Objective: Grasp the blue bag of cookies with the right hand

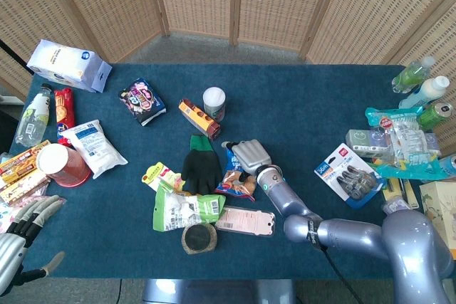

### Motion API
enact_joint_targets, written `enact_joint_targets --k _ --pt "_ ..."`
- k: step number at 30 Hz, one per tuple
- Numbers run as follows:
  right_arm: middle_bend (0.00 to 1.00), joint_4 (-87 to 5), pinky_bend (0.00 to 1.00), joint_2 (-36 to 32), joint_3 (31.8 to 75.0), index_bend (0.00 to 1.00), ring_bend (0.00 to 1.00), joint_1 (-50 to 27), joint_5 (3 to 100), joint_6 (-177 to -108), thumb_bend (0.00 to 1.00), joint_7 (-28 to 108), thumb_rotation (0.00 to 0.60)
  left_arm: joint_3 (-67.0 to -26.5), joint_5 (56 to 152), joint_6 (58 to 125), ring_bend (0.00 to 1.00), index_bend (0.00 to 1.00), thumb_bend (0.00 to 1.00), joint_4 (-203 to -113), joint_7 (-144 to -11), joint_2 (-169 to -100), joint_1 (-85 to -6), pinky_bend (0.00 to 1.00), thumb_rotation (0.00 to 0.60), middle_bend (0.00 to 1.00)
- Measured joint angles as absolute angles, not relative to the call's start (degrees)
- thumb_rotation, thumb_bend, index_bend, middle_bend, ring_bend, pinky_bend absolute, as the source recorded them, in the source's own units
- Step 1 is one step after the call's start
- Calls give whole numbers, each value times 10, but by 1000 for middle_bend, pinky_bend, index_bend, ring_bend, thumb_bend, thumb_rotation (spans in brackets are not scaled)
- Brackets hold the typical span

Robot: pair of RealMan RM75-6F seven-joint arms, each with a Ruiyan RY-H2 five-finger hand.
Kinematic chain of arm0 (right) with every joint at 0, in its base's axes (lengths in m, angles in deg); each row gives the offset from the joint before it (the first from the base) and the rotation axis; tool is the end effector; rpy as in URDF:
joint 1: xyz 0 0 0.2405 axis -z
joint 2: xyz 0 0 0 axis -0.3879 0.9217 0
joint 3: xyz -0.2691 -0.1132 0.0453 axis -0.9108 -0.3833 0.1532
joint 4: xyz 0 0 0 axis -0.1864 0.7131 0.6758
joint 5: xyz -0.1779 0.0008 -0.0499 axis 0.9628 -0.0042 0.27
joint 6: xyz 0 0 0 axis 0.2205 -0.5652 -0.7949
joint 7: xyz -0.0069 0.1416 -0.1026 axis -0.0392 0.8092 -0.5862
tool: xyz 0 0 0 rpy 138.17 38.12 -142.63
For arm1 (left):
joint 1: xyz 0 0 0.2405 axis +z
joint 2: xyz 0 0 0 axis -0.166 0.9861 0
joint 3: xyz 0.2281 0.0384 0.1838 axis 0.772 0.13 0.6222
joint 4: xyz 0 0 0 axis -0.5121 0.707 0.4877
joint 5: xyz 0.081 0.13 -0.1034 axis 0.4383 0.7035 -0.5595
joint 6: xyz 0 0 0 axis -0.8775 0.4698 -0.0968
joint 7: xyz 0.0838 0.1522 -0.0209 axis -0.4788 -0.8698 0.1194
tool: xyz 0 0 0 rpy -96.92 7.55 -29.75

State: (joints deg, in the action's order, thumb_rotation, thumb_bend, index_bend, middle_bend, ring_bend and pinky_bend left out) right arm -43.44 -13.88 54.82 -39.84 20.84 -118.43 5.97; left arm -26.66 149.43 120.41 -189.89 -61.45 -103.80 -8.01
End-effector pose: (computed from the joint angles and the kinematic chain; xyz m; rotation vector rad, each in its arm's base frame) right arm -0.0960 -0.4397 -0.0702 2.0284 -1.0998 0.6786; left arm -0.2790 0.1240 0.2158 -1.5240 -1.2180 -1.1343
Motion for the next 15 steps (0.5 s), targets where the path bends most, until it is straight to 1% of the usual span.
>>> enact_joint_targets --k 2,3,8,15 --pt "898 -430 1000 -143 549 640 998 -402 209 -1187 87 62 600 -266 1492 1207 0 11 361 -1895 -611 -1038 -78 0 600 14" --pt "926 -433 1000 -142 549 659 1000 -401 214 -1193 87 65 600 -266 1490 1208 0 11 362 -1892 -607 -1039 -76 0 600 14" --pt "931 -472 1000 -121 555 658 1000 -390 246 -1227 85 83 600 -268 1482 1206 0 9 362 -1879 -591 -1045 -77 0 600 13" --pt "921 -581 1000 -52 567 653 1000 -355 285 -1291 78 114 600 -269 1485 1197 0 9 362 -1874 -583 -1053 -82 0 600 14"
